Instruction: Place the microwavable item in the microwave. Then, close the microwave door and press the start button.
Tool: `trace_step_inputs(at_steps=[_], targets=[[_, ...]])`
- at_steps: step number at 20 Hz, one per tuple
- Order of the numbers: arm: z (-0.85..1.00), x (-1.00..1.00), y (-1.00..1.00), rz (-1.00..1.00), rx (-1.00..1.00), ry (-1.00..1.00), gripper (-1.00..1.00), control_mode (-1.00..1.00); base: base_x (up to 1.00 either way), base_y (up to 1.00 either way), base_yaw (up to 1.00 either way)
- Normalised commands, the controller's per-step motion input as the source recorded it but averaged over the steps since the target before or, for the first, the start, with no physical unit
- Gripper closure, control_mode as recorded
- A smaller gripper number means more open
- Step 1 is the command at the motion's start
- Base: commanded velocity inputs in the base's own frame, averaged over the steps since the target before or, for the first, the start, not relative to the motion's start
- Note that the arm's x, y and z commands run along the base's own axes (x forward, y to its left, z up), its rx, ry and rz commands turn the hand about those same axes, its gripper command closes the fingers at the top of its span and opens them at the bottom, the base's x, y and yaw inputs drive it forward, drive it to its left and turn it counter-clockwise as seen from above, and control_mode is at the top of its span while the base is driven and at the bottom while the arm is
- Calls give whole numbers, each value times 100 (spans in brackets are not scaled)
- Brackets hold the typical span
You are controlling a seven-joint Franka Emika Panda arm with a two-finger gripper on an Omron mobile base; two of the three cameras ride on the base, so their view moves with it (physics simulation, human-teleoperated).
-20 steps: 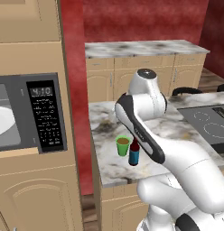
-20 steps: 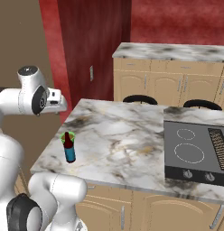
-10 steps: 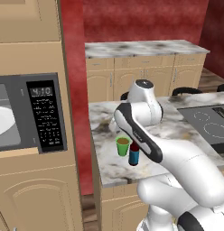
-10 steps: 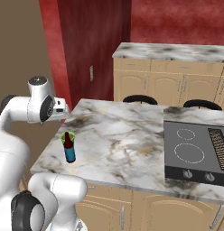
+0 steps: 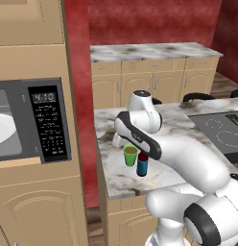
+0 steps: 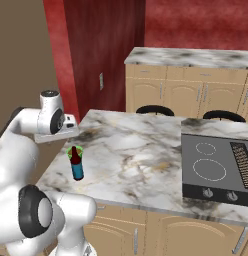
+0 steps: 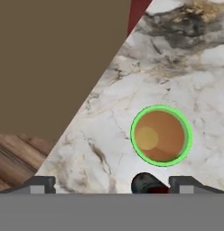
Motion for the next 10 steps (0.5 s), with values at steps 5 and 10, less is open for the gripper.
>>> trace_step_inputs(at_steps=[5, 10], targets=[[-31, 22, 11, 10, -7, 8, -100, -100, 0, 0, 0], [-33, 0, 0, 3, -4, 0, -100, -100, 0, 0, 0]])
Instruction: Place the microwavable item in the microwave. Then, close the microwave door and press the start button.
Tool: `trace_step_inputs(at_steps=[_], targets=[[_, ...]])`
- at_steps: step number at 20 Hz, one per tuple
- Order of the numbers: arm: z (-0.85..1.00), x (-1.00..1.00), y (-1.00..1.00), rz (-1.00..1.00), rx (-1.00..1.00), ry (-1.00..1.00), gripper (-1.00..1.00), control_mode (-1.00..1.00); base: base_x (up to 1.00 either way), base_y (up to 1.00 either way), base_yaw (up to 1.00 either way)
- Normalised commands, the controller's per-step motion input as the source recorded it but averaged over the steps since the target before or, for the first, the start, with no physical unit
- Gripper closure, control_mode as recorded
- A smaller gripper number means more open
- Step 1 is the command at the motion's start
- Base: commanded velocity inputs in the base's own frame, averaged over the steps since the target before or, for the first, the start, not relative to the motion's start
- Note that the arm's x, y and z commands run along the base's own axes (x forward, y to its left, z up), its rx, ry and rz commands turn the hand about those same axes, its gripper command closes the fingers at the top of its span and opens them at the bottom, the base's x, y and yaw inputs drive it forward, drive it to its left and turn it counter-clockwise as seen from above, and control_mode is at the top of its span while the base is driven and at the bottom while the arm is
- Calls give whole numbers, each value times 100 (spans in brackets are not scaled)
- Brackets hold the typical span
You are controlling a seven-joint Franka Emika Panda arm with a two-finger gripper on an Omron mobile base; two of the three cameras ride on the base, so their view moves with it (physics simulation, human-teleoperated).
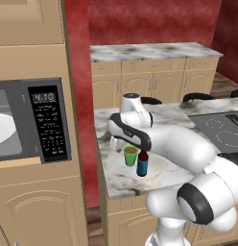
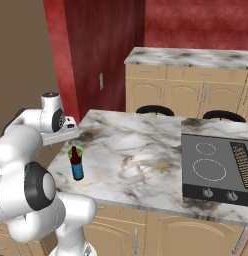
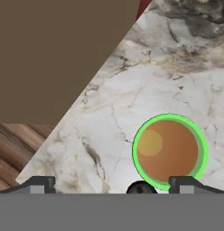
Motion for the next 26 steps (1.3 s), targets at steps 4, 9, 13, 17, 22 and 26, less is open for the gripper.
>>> trace_step_inputs(at_steps=[4, 9, 13, 17, 22, 26], targets=[[-36, 4, 0, 0, -1, 0, -100, -100, 0, 0, 0], [-29, 8, 0, 1, 0, 0, -100, -100, 0, 0, 0], [-23, 16, 0, 1, 0, 1, -100, -100, 0, 0, 0], [-19, 19, 0, 1, 0, 3, -100, -100, 0, 0, 0], [-16, 17, 0, 1, 0, 4, -100, -100, 0, 0, 0], [-12, 15, 0, 1, 0, 5, -100, -100, 0, 0, 0]])
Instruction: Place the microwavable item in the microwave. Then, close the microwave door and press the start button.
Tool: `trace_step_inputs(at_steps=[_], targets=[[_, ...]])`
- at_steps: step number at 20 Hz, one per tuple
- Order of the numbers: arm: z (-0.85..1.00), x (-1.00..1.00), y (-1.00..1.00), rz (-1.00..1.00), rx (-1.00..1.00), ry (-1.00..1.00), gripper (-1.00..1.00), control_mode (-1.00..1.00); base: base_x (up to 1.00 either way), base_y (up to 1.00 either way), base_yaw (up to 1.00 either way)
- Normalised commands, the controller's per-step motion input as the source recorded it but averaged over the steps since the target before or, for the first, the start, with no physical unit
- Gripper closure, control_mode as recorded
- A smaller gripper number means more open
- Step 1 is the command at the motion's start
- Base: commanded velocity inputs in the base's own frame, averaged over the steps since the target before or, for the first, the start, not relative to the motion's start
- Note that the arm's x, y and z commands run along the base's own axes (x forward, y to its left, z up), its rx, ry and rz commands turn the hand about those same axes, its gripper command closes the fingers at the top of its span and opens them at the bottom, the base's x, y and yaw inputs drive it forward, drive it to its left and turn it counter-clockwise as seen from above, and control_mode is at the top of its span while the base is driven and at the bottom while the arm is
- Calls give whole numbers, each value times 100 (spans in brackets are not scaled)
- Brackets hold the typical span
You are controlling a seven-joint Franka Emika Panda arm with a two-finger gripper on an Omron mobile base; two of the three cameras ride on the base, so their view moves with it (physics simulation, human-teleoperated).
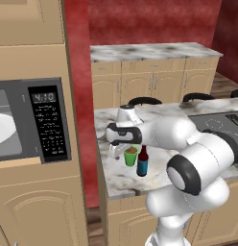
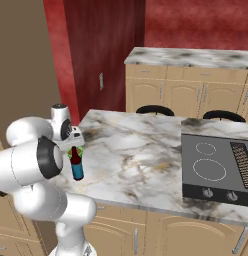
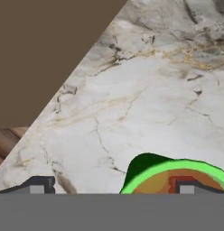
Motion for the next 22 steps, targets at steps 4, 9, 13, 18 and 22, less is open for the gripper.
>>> trace_step_inputs(at_steps=[4, 9, 13, 18, 22], targets=[[-17, 5, 0, 1, 0, 2, -100, -100, 0, 0, 0], [-18, -5, 0, 2, 0, 0, -100, -100, 0, 0, 0], [-23, -24, 0, 2, 0, 0, 100, -100, 0, 0, 0], [-8, -11, 0, 1, 0, 0, 100, -100, 0, 0, 0], [0, 0, 0, 0, 0, 0, 100, -100, 0, 0, 0]])
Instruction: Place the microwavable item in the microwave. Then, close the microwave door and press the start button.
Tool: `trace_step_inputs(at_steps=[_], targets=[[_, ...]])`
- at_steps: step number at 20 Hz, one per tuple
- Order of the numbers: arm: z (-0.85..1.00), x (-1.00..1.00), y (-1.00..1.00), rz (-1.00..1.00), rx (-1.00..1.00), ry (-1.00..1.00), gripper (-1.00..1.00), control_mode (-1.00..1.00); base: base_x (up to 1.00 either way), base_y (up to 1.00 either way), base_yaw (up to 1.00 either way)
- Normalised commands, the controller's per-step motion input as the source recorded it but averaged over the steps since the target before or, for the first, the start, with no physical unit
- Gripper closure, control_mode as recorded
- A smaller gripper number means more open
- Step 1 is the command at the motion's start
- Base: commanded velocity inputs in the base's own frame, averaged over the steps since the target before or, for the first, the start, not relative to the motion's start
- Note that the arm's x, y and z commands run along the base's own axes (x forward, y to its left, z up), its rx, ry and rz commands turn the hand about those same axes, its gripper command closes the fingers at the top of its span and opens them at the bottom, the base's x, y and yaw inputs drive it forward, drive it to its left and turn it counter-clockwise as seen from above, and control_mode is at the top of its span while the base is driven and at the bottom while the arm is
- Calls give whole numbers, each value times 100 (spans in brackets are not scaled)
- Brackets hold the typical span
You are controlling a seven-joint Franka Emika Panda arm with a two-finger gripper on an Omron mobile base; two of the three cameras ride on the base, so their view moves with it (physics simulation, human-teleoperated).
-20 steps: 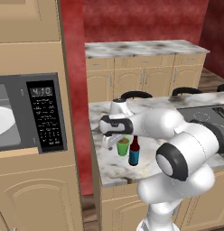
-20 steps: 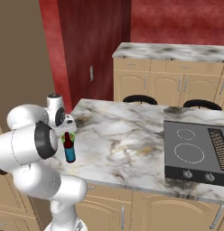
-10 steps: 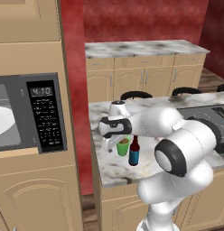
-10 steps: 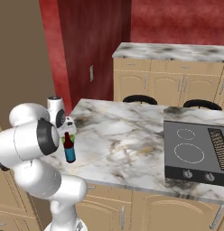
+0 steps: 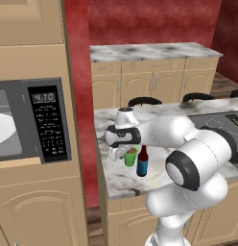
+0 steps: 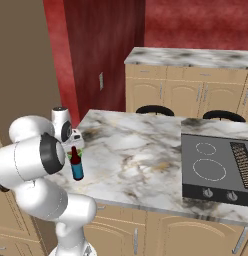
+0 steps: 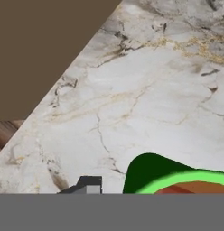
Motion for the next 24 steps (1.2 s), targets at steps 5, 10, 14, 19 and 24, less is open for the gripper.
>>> trace_step_inputs(at_steps=[5, 10, 14, 19, 24], targets=[[0, 0, 0, 2, 0, -1, 100, -100, 0, 0, 0], [23, 0, 0, 2, 0, -14, 100, -100, 0, 0, 0], [45, -4, 0, 4, -3, -23, 100, -100, 0, 0, 0], [91, -14, 0, 9, -2, -23, 100, -100, 0, 0, 0], [100, -17, 0, 12, 0, -10, 100, -100, 0, 0, 0]])
